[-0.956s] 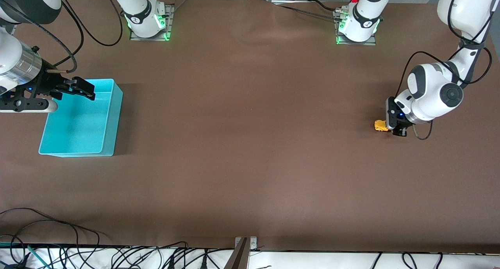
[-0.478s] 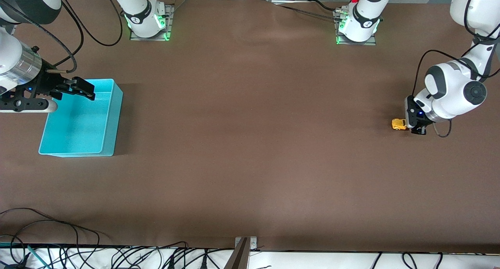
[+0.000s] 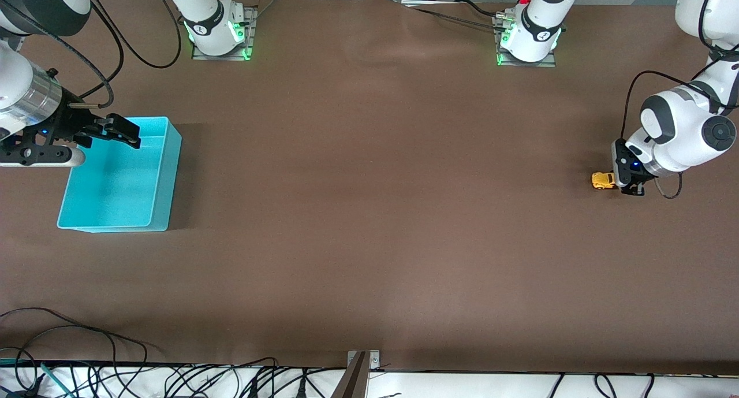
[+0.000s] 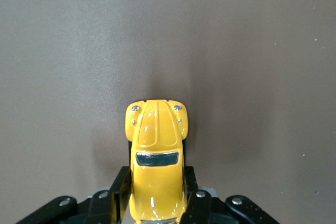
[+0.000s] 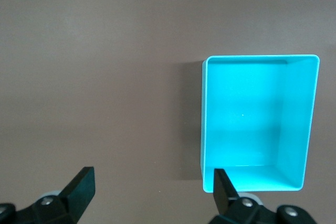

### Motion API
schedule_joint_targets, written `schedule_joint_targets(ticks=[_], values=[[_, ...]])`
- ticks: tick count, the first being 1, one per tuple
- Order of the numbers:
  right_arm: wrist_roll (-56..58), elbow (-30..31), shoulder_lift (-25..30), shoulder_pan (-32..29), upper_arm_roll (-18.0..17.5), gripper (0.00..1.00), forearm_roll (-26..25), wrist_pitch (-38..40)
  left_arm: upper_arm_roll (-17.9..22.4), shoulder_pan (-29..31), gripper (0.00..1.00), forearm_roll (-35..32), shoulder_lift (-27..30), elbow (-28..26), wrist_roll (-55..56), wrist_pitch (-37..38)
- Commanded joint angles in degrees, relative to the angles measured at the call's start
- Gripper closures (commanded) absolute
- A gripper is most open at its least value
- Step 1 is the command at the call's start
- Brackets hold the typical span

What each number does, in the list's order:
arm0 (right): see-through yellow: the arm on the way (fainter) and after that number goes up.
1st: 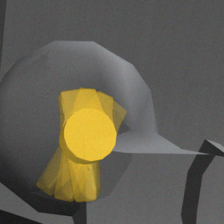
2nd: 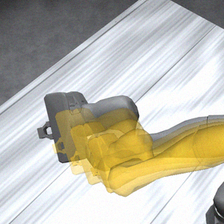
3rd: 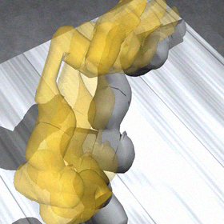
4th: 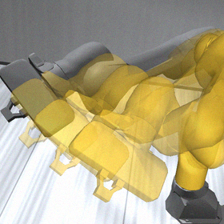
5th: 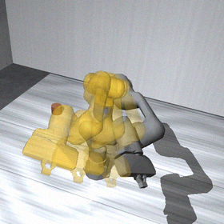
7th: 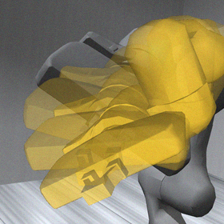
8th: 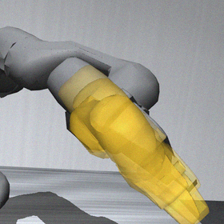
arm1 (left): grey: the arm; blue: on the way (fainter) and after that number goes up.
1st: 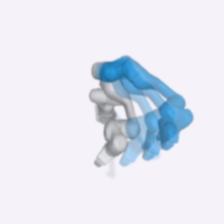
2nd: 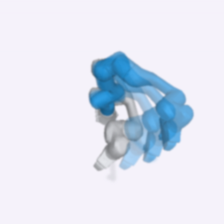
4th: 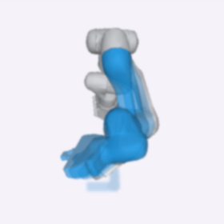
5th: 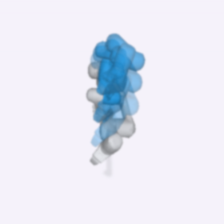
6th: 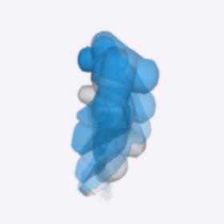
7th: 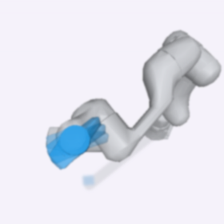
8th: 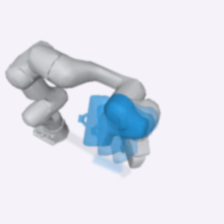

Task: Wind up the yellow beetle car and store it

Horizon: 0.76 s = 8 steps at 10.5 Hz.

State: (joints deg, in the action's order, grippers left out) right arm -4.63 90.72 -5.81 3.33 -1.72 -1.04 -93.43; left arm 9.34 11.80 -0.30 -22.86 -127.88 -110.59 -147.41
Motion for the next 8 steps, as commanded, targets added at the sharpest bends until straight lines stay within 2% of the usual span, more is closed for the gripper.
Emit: schedule_joint_targets(ticks=[1,2,3,4,8], values=[[0.5,-0.55,-0.17,-0.08,-0.04,0.0,-0.72,0.45,0.41,0.07,0.85,3.54,-3.51,1.22,-1.74,-0.51],[0.5,-0.55,-0.17,-0.08,-0.04,0.0,-0.72,0.53,0.41,-0.19,0.6,3.73,-3.34,1.31,-1.73,-0.51],[0.59,-0.55,-0.17,-0.08,-0.04,0.0,-0.72,0.45,0.41,-0.2,0.4,3.73,-3.07,1.49,-1.82,-0.42],[0.59,-0.55,-0.26,-0.08,-0.04,0.0,-0.72,0.45,0.24,-0.37,0.0,3.55,-2.81,2.88,-2.0,0.02],[0.59,-0.55,-0.26,-0.08,-0.04,0.0,-0.72,0.45,-0.2,-1.07,0.0,3.55,-1.76,2.98,-1.82,0.28]])
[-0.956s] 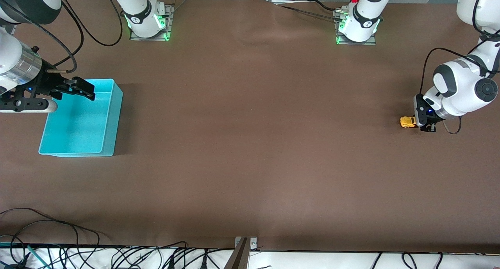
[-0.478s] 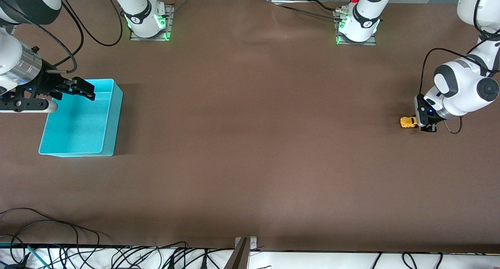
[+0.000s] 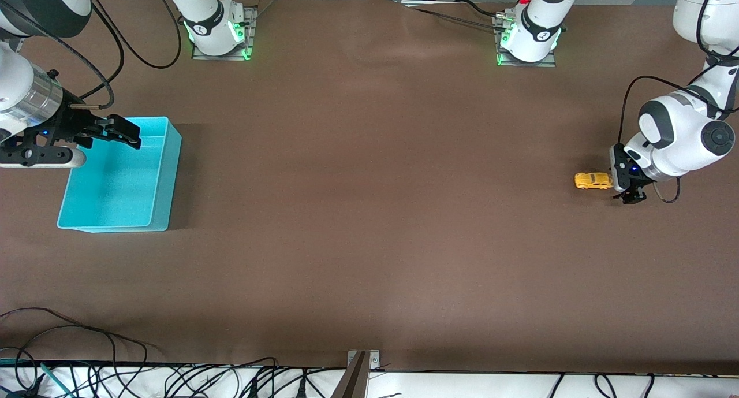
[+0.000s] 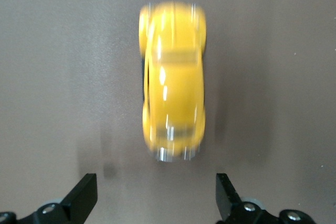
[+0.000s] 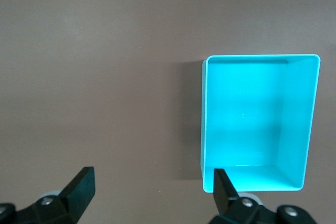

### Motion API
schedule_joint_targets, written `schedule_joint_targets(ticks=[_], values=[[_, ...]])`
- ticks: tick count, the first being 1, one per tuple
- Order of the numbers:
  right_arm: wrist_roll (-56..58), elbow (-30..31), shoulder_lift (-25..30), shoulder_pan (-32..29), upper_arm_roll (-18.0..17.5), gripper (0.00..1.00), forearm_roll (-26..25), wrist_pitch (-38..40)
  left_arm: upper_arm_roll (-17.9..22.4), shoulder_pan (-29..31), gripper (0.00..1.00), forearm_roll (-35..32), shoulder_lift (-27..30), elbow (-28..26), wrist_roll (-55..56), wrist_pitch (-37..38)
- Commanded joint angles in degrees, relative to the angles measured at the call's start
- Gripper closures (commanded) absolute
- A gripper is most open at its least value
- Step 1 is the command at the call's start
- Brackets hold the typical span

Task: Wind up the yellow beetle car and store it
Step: 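Open the left gripper, letting the car roll toward the blue bin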

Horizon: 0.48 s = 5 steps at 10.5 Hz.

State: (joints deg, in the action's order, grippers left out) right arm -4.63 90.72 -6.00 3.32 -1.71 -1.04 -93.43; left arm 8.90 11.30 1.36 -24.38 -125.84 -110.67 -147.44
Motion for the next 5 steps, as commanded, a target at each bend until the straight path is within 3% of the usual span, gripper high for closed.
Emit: schedule_joint_targets(ticks=[1,5], values=[[0.59,-0.55,-0.06,-0.07,-0.05,0.0,-0.72,0.45,0.24,-0.75,0.0,1.98,0.12,0.86,-1.74,0.31],[0.59,-0.55,-0.06,-0.07,-0.05,0.0,-0.72,0.45,-0.55,-0.75,0.0,1.89,4.23,-0.19,-1.65,0.49]])
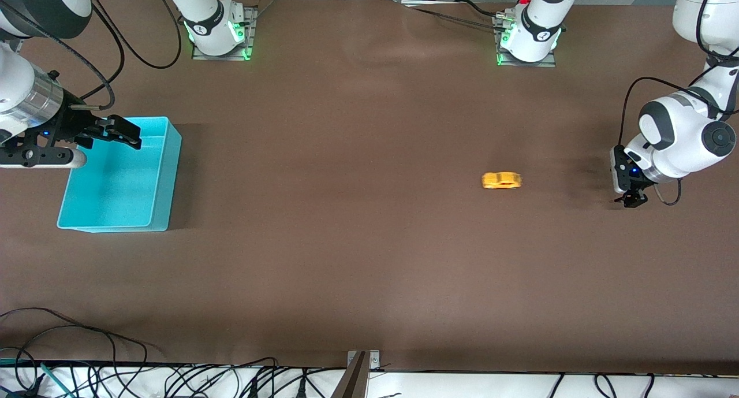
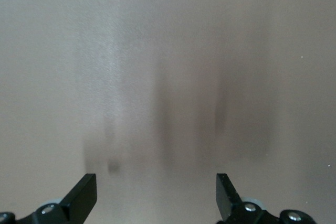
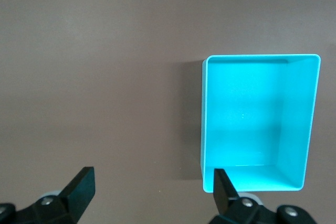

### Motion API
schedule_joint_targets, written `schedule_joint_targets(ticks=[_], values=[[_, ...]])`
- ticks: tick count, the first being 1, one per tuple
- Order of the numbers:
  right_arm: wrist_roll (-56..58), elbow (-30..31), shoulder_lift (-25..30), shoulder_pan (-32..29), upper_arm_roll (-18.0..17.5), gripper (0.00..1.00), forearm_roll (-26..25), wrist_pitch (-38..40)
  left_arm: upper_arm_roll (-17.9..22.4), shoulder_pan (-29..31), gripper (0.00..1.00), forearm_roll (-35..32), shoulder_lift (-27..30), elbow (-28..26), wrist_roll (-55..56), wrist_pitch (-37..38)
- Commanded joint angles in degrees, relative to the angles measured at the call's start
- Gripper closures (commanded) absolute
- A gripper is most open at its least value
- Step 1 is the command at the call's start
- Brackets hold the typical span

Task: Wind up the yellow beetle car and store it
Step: 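Open the left gripper, letting the car roll toward the blue bin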

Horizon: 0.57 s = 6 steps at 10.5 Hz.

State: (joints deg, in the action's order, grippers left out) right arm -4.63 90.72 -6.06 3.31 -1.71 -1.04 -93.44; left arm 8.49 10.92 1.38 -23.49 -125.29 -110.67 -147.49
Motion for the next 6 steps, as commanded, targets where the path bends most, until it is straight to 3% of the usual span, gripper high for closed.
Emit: schedule_joint_targets(ticks=[1,6], values=[[0.59,-0.63,-0.01,-0.05,-0.05,0.0,-0.72,0.36,-0.23,-0.46,0.0,1.87,5.19,-0.83,-1.65,0.54],[0.59,-0.55,-0.01,-0.23,0.04,0.0,-0.72,0.53,-0.23,-0.72,0.0,1.87,13.02,-1.89,-1.65,1.94]])
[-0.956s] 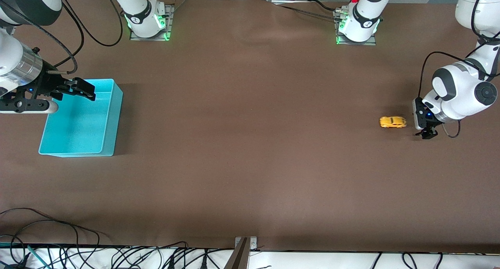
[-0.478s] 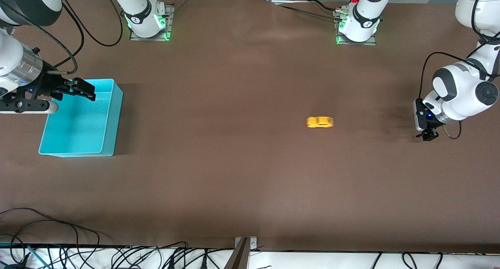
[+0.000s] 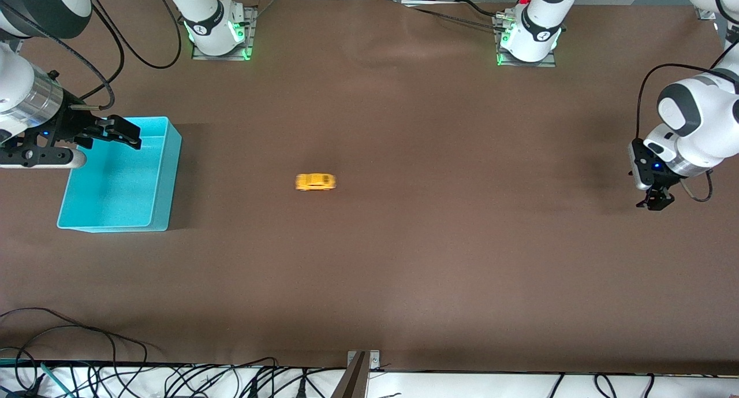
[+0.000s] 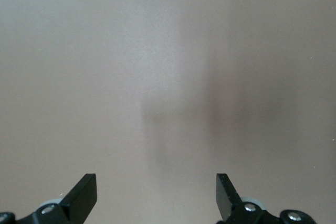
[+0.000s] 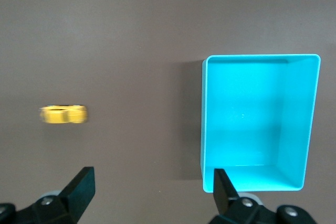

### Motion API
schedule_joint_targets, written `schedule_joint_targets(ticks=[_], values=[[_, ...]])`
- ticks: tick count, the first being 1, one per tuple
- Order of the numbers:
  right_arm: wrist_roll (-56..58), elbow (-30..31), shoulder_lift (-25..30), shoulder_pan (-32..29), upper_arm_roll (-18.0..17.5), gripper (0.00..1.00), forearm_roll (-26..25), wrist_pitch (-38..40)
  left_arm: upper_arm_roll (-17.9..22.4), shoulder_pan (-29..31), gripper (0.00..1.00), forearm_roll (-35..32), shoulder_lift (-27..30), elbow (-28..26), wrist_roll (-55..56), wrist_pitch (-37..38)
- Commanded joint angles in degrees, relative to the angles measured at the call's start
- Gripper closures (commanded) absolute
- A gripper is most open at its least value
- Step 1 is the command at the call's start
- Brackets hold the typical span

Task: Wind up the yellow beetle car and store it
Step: 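Open the left gripper, letting the car roll toward the blue bin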

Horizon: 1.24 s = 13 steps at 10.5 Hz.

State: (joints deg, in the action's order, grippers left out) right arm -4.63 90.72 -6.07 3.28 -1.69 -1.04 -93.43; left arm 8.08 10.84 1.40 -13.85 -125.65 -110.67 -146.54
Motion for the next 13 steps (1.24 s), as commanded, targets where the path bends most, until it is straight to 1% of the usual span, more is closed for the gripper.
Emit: schedule_joint_targets(ticks=[1,6,7,8,9,10,12,13], values=[[0.59,-0.63,0.0,-0.21,0.02,0.0,-0.63,0.45,0.19,-0.64,0.0,1.86,4.43,-1.53,-1.65,0.99],[1.29,-0.9,0.79,-0.29,0.02,0.0,-0.37,0.8,0.01,-1.34,0.0,1.94,7.86,-0.74,-1.74,2.04],[2.86,-0.9,1.4,-0.29,-0.15,0.0,-0.02,2.28,0.01,-1.61,0.0,1.94,9.26,-0.56,-1.74,2.91],[7.92,-0.81,1.15,-0.29,-0.33,0.0,0.07,3.16,0.1,-3.0,0.0,1.94,11.19,-0.56,-1.65,3.62],[13.37,-0.46,0.36,0.05,-0.33,0.0,-0.01,2.39,0.1,-4.15,0.0,1.94,13.56,-0.47,-1.74,5.28],[18.38,-0.29,-1.13,0.14,-0.42,0.0,-0.27,2.21,0.1,-5.29,0.0,1.94,15.32,0.75,-1.74,7.82],[33.99,3.38,-1.76,0.67,-0.5,0.0,-0.19,1.25,0.1,-7.49,0.0,1.94,17.79,4.87,-1.56,12.92],[41.91,6.45,-1.84,0.85,-0.5,0.0,-0.19,-2.07,0.1,-7.85,0.0,2.03,18.67,6.63,0.18,15.55]])
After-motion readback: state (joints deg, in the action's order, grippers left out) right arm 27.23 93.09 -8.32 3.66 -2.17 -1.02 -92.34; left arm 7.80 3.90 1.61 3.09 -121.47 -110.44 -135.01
